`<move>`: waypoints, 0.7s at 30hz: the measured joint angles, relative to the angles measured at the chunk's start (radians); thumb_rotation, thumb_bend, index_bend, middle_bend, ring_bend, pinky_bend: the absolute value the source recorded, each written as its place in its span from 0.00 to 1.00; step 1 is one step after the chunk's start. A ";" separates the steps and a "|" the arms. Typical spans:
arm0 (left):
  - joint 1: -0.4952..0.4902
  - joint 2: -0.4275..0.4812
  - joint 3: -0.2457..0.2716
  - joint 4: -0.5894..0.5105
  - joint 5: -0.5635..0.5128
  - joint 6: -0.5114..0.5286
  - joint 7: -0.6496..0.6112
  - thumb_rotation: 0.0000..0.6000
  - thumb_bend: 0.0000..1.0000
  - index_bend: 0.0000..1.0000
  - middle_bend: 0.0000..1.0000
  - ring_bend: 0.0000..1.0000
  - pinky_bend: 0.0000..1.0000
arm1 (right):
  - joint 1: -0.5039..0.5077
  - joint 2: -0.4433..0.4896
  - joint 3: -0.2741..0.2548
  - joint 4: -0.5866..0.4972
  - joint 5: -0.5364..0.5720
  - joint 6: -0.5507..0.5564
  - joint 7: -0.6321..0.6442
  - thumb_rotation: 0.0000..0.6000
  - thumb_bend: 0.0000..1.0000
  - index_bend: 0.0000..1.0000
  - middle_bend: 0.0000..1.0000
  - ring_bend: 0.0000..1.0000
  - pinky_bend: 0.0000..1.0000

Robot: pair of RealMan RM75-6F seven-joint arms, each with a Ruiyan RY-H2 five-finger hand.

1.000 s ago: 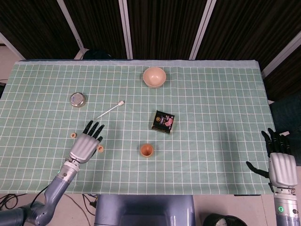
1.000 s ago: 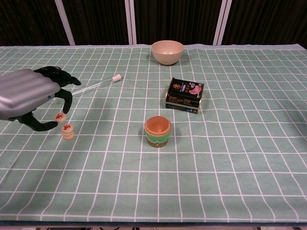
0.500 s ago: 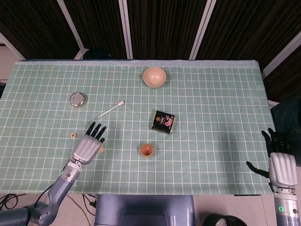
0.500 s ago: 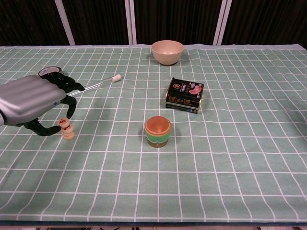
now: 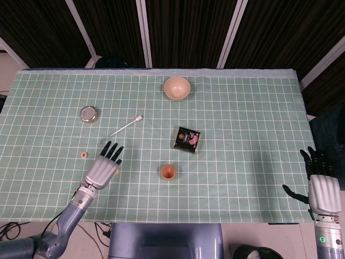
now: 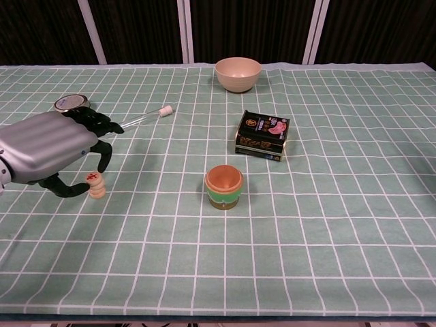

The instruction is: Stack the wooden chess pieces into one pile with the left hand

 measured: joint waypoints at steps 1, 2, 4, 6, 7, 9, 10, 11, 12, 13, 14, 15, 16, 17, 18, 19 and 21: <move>0.000 0.000 0.000 0.000 0.000 0.001 -0.001 1.00 0.31 0.48 0.09 0.00 0.00 | 0.000 0.000 0.000 0.000 0.000 0.000 0.000 1.00 0.23 0.09 0.01 0.02 0.00; 0.000 0.001 0.000 0.000 -0.001 0.002 -0.001 1.00 0.31 0.48 0.09 0.00 0.00 | 0.000 0.000 0.000 0.000 0.000 0.000 0.000 1.00 0.23 0.09 0.01 0.02 0.00; 0.000 0.002 0.001 -0.001 0.000 0.004 -0.002 1.00 0.31 0.47 0.09 0.00 0.00 | 0.000 0.000 0.000 0.001 -0.001 0.000 0.000 1.00 0.23 0.09 0.01 0.02 0.00; 0.000 0.004 0.002 -0.002 0.001 0.006 -0.003 1.00 0.31 0.47 0.09 0.00 0.00 | 0.000 -0.001 -0.001 0.001 -0.001 0.000 -0.001 1.00 0.23 0.09 0.01 0.03 0.00; 0.000 0.004 0.002 -0.002 0.001 0.006 -0.003 1.00 0.31 0.47 0.09 0.00 0.00 | 0.000 -0.001 -0.001 0.001 -0.001 0.000 -0.001 1.00 0.23 0.09 0.01 0.03 0.00; 0.000 0.004 0.003 -0.001 0.001 0.006 -0.002 1.00 0.31 0.46 0.09 0.00 0.00 | 0.000 -0.001 0.000 0.001 -0.001 0.000 -0.002 1.00 0.23 0.09 0.01 0.03 0.00; -0.001 0.004 0.004 -0.001 0.000 0.006 -0.001 1.00 0.31 0.46 0.09 0.00 0.00 | 0.000 -0.001 0.000 0.001 -0.001 0.000 -0.002 1.00 0.23 0.09 0.01 0.03 0.00; -0.002 0.004 0.004 -0.002 -0.001 0.004 0.001 1.00 0.31 0.46 0.09 0.00 0.00 | 0.000 -0.002 0.000 0.001 -0.001 0.001 -0.003 1.00 0.23 0.09 0.01 0.03 0.00; -0.003 0.003 0.005 -0.002 -0.002 0.003 0.002 1.00 0.31 0.46 0.09 0.00 0.00 | 0.000 -0.002 0.000 0.001 0.000 0.001 -0.003 1.00 0.23 0.09 0.01 0.03 0.00; -0.003 0.002 0.005 -0.003 -0.002 0.003 0.002 1.00 0.31 0.46 0.09 0.00 0.00 | 0.000 -0.002 0.000 0.002 0.000 0.001 -0.003 1.00 0.23 0.09 0.01 0.03 0.00; -0.003 0.001 0.005 -0.003 -0.002 0.004 0.001 1.00 0.31 0.46 0.09 0.00 0.00 | 0.000 -0.002 0.000 0.001 0.000 0.002 -0.004 1.00 0.23 0.09 0.01 0.03 0.00; -0.004 0.001 0.005 -0.003 -0.001 0.004 0.001 1.00 0.31 0.46 0.09 0.00 0.00 | 0.000 -0.002 0.001 0.002 0.000 0.002 -0.004 1.00 0.23 0.09 0.01 0.03 0.00; -0.004 0.000 0.005 -0.002 -0.002 0.004 0.002 1.00 0.31 0.46 0.09 0.00 0.00 | 0.000 -0.002 0.001 0.001 0.000 0.002 -0.004 1.00 0.23 0.09 0.01 0.02 0.00; -0.004 0.000 0.005 -0.001 -0.003 0.004 0.003 1.00 0.31 0.46 0.09 0.00 0.00 | 0.000 -0.002 0.001 0.001 0.001 0.003 -0.004 1.00 0.23 0.09 0.01 0.03 0.00; -0.004 0.000 0.006 0.000 -0.004 0.005 0.004 1.00 0.31 0.46 0.09 0.00 0.00 | 0.000 -0.002 0.001 0.002 0.001 0.003 -0.004 1.00 0.23 0.09 0.01 0.03 0.00; -0.004 0.000 0.006 0.000 -0.005 0.004 0.006 1.00 0.31 0.46 0.09 0.00 0.00 | 0.000 -0.002 0.001 0.002 0.000 0.003 -0.004 1.00 0.23 0.09 0.01 0.03 0.00; -0.004 0.002 0.007 -0.002 -0.007 0.004 0.008 1.00 0.31 0.46 0.09 0.00 0.00 | 0.000 -0.002 0.001 0.002 0.001 0.002 -0.004 1.00 0.23 0.09 0.01 0.03 0.00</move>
